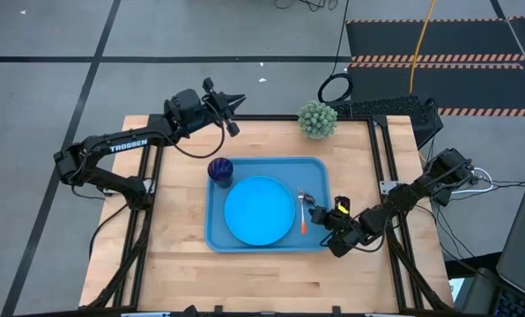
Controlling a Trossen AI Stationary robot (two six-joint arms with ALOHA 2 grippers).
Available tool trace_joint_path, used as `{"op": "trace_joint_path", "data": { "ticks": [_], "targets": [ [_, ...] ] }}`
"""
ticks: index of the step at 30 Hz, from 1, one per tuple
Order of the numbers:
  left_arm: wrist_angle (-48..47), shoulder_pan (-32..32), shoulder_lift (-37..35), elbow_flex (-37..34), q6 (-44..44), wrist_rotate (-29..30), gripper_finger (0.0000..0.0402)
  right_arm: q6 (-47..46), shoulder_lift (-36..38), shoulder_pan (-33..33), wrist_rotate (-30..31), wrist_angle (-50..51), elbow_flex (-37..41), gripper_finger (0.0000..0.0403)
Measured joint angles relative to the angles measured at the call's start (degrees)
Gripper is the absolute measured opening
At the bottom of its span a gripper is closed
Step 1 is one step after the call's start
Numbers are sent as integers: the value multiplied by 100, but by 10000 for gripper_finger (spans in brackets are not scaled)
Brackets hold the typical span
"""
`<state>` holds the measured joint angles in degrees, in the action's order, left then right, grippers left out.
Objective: Pick and place plate/cup/fork/spoon on tray
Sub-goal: Adjust the black spoon
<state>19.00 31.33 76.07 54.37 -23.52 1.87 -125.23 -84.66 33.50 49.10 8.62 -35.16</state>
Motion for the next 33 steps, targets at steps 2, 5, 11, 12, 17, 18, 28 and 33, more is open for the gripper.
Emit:
{"op": "trace_joint_path", "data": {
  "ticks": [2, 5, 11, 12, 17, 18, 28, 33],
  "targets": [
    [2, 0, 0, 0, 2, 0, 37, 2, 0, 0, -21, -2, 0, 119],
    [2, 0, 0, 0, -16, 0, 37, 35, 2, 0, -157, -22, 0, 133],
    [4, 0, 0, 0, -18, 0, 37, 240, 217, 0, -782, -20, 0, 146],
    [4, 0, 0, 0, -16, 0, 37, 323, 286, 0, -900, 23, 0, 147],
    [9, 0, 0, 0, -12, 0, 37, 468, 689, 0, -1031, 352, 0, 151],
    [7, 0, 0, 0, -6, 0, 37, 468, 777, -10, -1027, 464, 0, 151],
    [7, 0, 0, 0, -3, -2, 37, 519, 984, -215, -1184, 1007, 0, 151],
    [12, -1, 0, 0, -31, -2, 37, 744, 984, -275, -1861, 774, 2, 151]
  ]
}}
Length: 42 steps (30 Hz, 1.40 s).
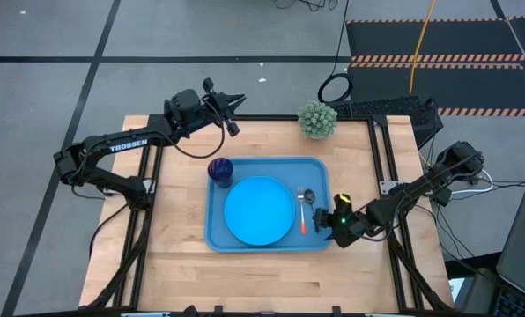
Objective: Pick and place plate/cup/fork/spoon on tray
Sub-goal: Adjust the black spoon
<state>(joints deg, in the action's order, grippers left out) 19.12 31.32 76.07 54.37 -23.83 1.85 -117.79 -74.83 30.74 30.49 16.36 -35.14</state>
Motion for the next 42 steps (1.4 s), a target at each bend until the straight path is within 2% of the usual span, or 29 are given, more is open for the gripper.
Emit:
{"op": "trace_joint_path", "data": {
  "ticks": [14, 19, 21, 24, 28, 33, 38, 42],
  "targets": [
    [-1, 1, 0, 0, 18, 0, 37, 447, 0, 0, -63, 24, 0, 151],
    [-2, 1, 0, 0, 15, 0, 37, 1037, 0, -111, 272, 544, 0, 151],
    [-3, -1, 0, 0, 17, 0, 37, 1755, 0, -236, 454, 531, 0, 151],
    [-3, 1, 0, 0, 13, 0, 37, 3429, -2, -486, 516, 509, -95, 151],
    [-91, -1, -2, 0, -4, -2, 37, 5385, 0, -898, 208, 481, -216, 151],
    [-560, -41, -2, 0, -183, -4, 37, 7109, 7, -1396, -171, 749, -215, 151],
    [-1084, -202, -2, 0, -199, -5, 37, 9007, 7, -1735, -207, 623, -214, 151],
    [-1708, -414, -2, 0, -290, -4, 37, 9800, 7, -1953, -254, 486, -214, 151]
  ]
}}
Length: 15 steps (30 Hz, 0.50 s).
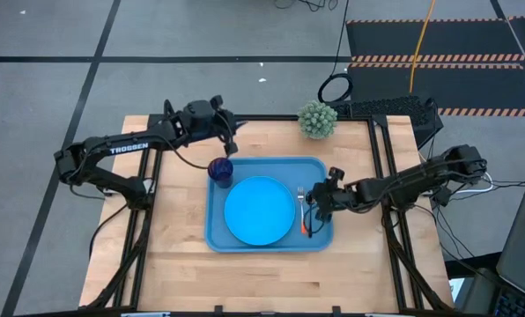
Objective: Pick and place plate/cup/fork/spoon on tray
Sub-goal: Adjust the black spoon
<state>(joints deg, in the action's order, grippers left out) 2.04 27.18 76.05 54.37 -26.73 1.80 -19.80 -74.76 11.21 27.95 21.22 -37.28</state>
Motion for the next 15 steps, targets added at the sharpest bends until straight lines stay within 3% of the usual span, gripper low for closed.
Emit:
{"op": "trace_joint_path", "data": {
  "ticks": [7, 15],
  "targets": [
    [-494, -346, 0, 0, 92, 41, 37, 1009, -97, -479, -414, -1, 2, 151],
    [-579, -604, 0, 0, 158, 672, 37, 1585, -329, -731, -729, -91, 2, 151]
  ]
}}
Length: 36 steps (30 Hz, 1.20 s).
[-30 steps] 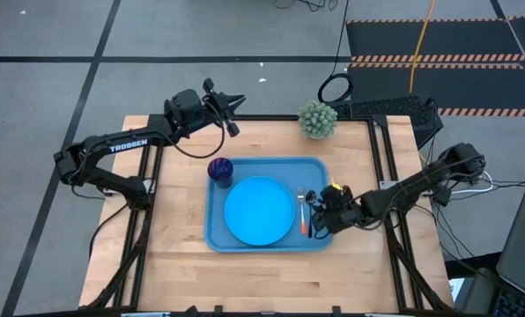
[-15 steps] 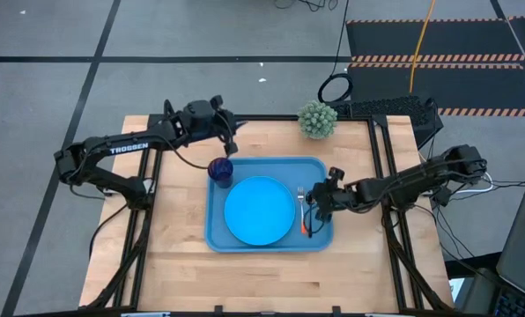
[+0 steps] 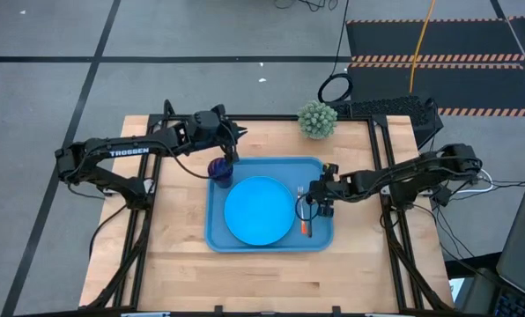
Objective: Pick and place plate/cup/fork/spoon on tray
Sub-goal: Adjust the black spoon
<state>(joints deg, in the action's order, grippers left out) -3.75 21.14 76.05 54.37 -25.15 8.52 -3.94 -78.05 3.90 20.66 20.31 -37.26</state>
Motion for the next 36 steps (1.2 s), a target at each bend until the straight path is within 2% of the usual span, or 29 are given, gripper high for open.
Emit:
{"op": "trace_joint_path", "data": {
  "ticks": [7, 16, 24, 36],
  "targets": [
    [76, -2, 0, 0, -71, 74, 37, 37, -251, -2, -134, -252, 0, 151],
    [196, 16, 0, 0, -191, 100, 37, 229, -537, -55, 47, -278, 2, 151],
    [192, 14, 0, 0, -190, 104, 37, 488, -485, -57, 339, -346, 2, 151],
    [177, 14, 0, 0, -172, 104, 37, 465, -482, -48, 329, -348, 2, 151]
  ]
}}
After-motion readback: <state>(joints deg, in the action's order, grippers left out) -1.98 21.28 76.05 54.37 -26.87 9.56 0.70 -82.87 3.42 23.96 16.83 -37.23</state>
